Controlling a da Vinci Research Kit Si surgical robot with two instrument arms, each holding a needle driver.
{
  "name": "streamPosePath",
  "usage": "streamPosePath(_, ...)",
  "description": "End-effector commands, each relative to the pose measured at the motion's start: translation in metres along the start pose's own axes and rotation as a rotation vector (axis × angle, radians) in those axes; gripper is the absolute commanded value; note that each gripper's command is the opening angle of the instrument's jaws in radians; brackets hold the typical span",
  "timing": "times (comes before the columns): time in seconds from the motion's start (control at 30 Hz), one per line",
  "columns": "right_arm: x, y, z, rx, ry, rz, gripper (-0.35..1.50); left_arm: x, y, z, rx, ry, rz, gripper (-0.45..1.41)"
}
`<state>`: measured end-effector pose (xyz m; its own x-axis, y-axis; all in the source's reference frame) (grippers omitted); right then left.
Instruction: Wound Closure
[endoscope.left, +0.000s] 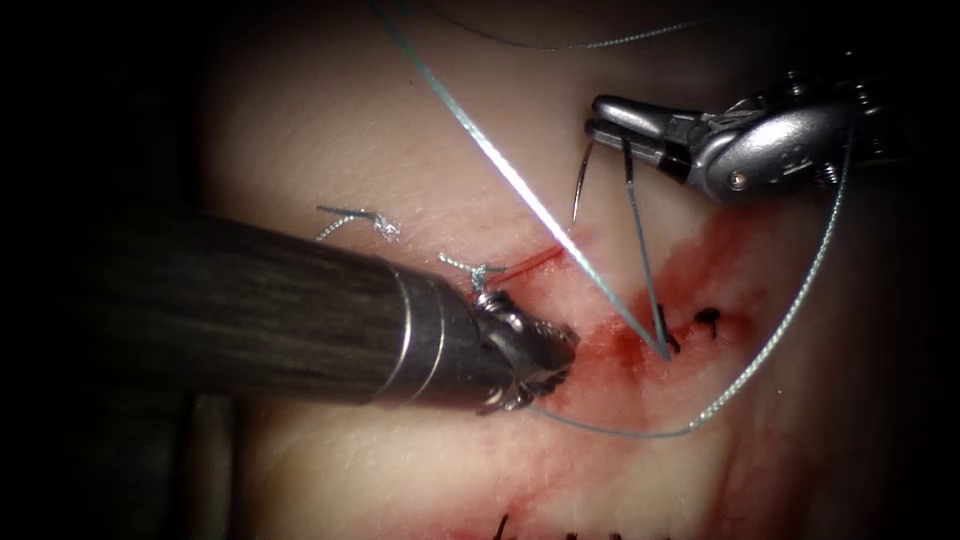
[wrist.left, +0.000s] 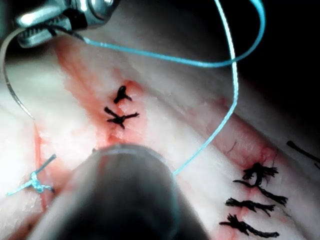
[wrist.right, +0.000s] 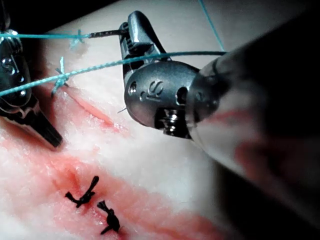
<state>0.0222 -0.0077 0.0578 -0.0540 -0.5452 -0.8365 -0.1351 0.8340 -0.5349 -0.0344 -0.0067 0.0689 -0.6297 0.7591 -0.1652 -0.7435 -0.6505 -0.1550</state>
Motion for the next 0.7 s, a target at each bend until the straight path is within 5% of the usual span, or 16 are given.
streamPosePath(0.03,-0.0004,-0.0006,0.0009,-0.008,0.015,0.029,-0.35,0.0002,0.0003,0.0004,-0.002,-0.002,-0.012,-0.45)
streamPosePath(0.33,-0.0001,-0.0009,0.0015,-0.16,0.093,0.071,-0.35,0.0,0.0004,0.0,0.016,-0.017,-0.005,-0.45)
streamPosePath(0.7,0.0,-0.002,0.0021,-0.151,0.108,0.062,-0.35,-0.0002,0.0005,-0.0001,0.022,-0.038,-0.023,-0.45)
